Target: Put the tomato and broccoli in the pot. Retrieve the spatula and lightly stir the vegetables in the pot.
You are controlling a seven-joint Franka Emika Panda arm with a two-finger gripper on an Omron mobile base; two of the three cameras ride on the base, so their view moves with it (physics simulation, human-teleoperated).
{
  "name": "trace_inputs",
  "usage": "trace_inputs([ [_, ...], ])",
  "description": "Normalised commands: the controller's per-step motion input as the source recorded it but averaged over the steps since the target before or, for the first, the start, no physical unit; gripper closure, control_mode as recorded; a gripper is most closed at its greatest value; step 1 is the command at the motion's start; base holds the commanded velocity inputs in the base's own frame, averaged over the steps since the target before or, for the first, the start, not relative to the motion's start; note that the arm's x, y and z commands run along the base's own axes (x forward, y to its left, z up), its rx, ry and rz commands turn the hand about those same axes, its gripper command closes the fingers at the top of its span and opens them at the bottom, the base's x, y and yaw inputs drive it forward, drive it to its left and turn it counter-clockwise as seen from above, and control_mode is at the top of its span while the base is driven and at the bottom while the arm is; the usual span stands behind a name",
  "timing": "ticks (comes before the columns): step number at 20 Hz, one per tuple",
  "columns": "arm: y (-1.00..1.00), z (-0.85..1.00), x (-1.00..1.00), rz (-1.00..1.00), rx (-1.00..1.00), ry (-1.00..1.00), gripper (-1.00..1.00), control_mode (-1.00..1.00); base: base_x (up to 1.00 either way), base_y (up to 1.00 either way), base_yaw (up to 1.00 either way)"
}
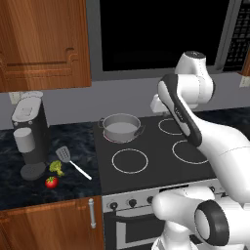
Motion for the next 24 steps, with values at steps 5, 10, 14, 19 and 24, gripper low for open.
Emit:
trace_inputs([
  [5,0.40,0.00,-0.30,0.02,0.00,0.00,-1.00,-1.00,0.00,0.00,0.00],
  [10,1.00,-0.29,-0.44,0.21,0.00,-0.02,-1.00,-1.00,0.00,0.00,0.00],
  [14,1.00,-0.47,-0.73,0.24,-0.08,-0.08,-1.00,-1.00,0.00,0.00,0.00],
  [19,1.00,-0.34,-0.53,0.29,-0.11,0.00,-1.00,-1.00,0.00,0.00,0.00],
  [24,0.92,-0.15,-0.22,0.40,-0.01,0.00,-1.00,-1.00,0.00,0.00,0.00],
])
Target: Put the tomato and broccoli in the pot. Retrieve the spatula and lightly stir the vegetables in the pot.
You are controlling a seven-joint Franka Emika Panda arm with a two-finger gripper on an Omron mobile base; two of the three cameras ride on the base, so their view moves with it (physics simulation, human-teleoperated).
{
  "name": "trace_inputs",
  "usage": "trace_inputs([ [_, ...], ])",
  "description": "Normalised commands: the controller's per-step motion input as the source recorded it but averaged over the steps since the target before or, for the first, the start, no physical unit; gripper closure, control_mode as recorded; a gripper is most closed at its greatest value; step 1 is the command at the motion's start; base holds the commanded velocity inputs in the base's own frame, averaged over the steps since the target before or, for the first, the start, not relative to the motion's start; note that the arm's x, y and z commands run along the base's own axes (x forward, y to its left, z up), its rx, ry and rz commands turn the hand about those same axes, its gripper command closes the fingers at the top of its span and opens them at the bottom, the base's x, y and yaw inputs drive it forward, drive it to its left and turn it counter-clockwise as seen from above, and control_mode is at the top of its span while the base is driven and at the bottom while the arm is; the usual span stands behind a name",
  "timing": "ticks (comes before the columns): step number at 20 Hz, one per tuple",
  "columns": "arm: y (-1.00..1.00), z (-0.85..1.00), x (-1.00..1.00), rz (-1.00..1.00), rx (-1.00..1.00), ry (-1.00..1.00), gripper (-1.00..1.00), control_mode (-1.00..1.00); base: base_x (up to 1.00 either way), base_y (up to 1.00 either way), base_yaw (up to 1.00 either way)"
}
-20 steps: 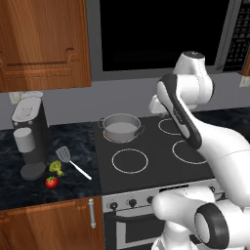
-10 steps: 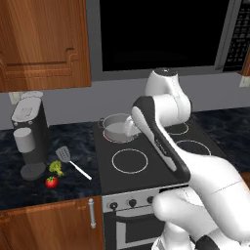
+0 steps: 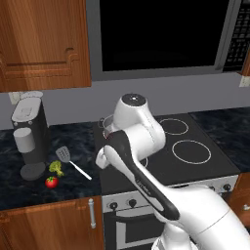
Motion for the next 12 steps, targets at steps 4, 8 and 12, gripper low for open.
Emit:
trace_inputs([
  [4,0.66,-0.21,-0.24,0.43,0.01,0.00,-1.00,-1.00,0.00,0.00,0.00],
  [8,0.30,0.00,-0.30,0.37,0.03,0.00,-1.00,-1.00,0.00,0.00,0.00],
  [12,0.46,0.00,0.33,0.09,0.00,0.08,-1.00,-1.00,0.00,0.00,0.00],
])
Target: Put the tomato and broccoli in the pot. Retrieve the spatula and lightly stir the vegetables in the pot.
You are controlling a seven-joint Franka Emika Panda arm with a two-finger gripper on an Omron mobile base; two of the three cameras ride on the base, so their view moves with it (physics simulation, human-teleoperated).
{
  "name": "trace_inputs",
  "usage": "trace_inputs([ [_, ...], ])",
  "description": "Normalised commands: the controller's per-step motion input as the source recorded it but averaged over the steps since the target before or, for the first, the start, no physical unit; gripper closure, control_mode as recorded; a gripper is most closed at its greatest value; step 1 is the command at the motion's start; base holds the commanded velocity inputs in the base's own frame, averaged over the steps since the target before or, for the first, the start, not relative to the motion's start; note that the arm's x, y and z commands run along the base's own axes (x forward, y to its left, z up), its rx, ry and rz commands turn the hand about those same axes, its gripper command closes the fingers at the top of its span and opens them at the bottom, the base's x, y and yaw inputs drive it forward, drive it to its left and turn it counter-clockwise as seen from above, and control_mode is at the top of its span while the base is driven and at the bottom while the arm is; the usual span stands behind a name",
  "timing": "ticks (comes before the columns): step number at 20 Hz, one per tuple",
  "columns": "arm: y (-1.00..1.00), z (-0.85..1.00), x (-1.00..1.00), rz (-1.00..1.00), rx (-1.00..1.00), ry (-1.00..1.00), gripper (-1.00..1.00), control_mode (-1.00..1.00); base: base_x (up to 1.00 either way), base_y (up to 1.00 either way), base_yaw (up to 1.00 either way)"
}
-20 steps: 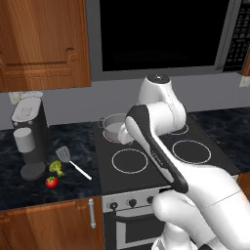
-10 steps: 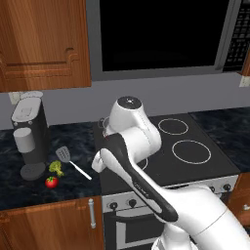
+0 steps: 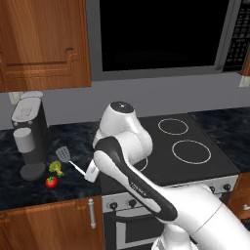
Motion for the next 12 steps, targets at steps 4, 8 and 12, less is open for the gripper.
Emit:
trace_inputs([
  [4,0.48,-0.02,0.71,0.00,0.00,0.02,-1.00,-1.00,0.00,0.00,0.00],
  [8,0.59,-0.32,0.70,-0.11,0.00,0.00,-1.00,-1.00,0.00,0.00,0.00],
  [12,0.58,-0.74,0.54,-0.22,0.00,-0.05,-1.00,-1.00,0.00,0.00,0.00],
])
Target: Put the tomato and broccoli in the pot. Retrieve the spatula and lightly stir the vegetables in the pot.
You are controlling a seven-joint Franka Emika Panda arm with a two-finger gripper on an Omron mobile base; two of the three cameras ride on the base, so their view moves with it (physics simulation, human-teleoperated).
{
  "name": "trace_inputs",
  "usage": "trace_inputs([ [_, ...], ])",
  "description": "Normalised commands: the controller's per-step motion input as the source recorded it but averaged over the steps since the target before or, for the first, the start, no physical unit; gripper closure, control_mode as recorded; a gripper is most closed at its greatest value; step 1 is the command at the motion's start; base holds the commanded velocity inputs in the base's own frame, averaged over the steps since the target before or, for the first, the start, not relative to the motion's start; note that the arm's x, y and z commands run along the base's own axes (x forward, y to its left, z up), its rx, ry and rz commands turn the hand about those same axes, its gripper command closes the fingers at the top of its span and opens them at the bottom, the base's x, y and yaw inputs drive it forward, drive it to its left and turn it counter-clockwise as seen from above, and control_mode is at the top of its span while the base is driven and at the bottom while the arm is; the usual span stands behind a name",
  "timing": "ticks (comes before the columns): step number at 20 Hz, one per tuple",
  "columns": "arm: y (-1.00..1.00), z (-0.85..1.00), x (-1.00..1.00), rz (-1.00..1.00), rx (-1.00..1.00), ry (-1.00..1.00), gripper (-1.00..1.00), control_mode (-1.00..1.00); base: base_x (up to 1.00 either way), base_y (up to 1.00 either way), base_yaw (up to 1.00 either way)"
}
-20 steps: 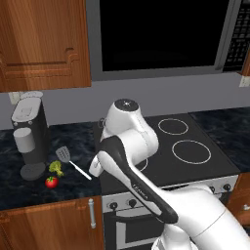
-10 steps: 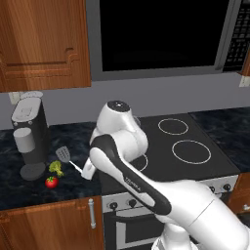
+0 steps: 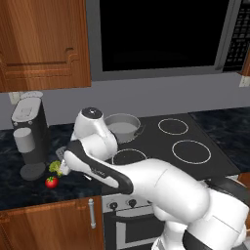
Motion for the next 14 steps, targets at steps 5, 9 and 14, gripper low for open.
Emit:
trace_inputs([
  [5,0.42,-0.70,0.40,-0.16,0.00,-0.06,-1.00,-1.00,0.00,0.00,0.00],
  [9,0.00,-0.01,0.00,0.00,0.00,0.00,-1.00,-1.00,0.00,0.00,0.00],
  [14,0.00,-0.01,-0.07,0.04,0.00,0.14,-1.00,-1.00,0.00,0.00,0.00],
])
